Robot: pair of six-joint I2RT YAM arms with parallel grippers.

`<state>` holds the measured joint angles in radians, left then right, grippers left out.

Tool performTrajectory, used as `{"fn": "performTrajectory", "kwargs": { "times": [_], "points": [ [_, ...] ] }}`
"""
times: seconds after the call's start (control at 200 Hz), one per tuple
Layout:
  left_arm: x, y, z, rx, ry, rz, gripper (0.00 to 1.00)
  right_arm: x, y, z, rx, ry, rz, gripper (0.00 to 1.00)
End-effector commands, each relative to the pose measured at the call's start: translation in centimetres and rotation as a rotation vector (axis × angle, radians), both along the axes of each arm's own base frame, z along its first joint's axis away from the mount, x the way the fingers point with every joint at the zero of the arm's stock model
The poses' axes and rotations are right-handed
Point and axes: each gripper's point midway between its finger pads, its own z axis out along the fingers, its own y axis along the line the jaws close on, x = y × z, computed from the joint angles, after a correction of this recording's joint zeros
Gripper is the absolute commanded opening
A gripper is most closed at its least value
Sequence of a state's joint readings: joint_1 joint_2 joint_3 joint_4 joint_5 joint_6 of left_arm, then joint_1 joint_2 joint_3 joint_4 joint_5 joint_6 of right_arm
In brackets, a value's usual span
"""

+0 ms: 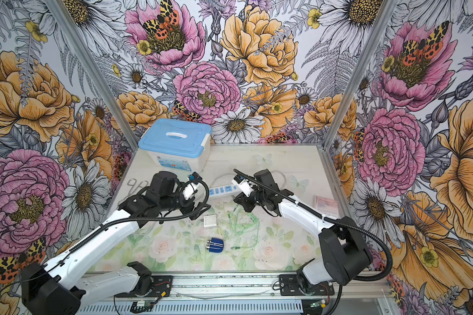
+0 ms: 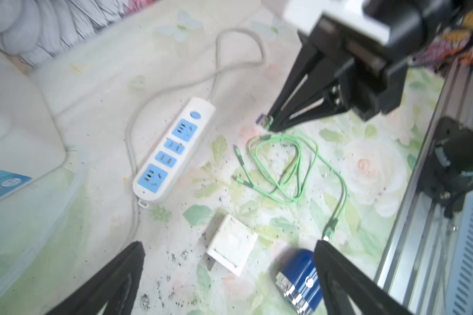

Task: Charge the electric shaver
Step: Pick up the plug from the center of the board.

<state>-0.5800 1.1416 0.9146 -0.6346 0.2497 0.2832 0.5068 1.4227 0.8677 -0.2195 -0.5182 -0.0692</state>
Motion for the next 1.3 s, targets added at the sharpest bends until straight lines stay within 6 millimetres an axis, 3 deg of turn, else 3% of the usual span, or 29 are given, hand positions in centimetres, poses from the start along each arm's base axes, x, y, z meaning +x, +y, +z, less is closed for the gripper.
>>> {"fn": "performTrajectory", "kwargs": {
  "times": [0.0,0.45,0.56,0.941,1.296],
  "points": [
    [-1.2,2.2,-5.0,0.284,0.007,-0.075,0.99,0.8,-0.6,1.8,0.045,-0.071,-0.079,0.00],
    [1.6,0.0,-10.9,0.645,-0.003,-0.319,0.99,0.9,-1.8,2.0,0.153,-0.101,-0.142,0.00],
    [1.8,-0.6,-11.2,0.637,0.034,-0.351,0.99,0.8,-2.0,1.9,0.169,-0.103,-0.149,0.00],
    [0.0,-0.9,-13.5,0.587,0.202,-0.420,0.98,1.1,-2.5,1.7,0.199,-0.094,-0.168,0.00],
    [-0.5,-1.4,-15.3,0.615,0.251,-0.457,0.93,1.4,-2.9,1.7,0.210,-0.096,-0.186,0.00]
  ]
}}
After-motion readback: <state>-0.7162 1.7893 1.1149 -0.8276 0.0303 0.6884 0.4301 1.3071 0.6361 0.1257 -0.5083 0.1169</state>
